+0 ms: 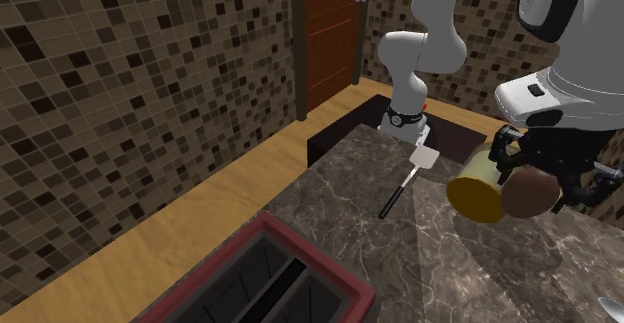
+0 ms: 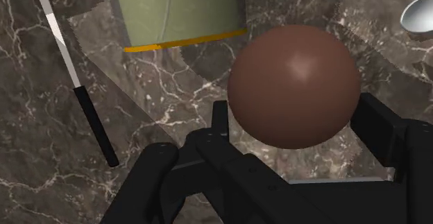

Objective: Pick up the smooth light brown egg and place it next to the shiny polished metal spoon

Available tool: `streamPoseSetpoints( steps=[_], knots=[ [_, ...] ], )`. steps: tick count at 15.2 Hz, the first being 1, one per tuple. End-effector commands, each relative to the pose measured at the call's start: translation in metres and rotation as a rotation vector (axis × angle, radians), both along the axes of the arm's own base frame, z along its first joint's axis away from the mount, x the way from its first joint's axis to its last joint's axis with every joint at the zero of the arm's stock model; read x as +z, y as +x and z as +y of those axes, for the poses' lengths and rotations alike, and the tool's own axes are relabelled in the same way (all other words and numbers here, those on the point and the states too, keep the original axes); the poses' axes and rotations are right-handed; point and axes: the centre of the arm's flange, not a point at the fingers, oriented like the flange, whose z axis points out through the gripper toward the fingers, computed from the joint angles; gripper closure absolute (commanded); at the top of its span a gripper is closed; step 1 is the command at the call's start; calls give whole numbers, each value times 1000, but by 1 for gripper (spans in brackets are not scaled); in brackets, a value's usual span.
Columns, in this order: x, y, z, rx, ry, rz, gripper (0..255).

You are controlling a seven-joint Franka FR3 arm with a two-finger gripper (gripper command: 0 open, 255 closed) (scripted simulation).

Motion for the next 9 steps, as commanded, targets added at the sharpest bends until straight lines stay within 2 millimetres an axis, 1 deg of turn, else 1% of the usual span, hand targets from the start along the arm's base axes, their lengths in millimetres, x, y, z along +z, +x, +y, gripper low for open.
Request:
streamPoseSetpoints(
  steps=[1, 9],
  knots=[
    [1, -13, 27, -2, 0, 0, 255],
    [1, -68, 117, -2, 0, 0, 255]
  ],
)
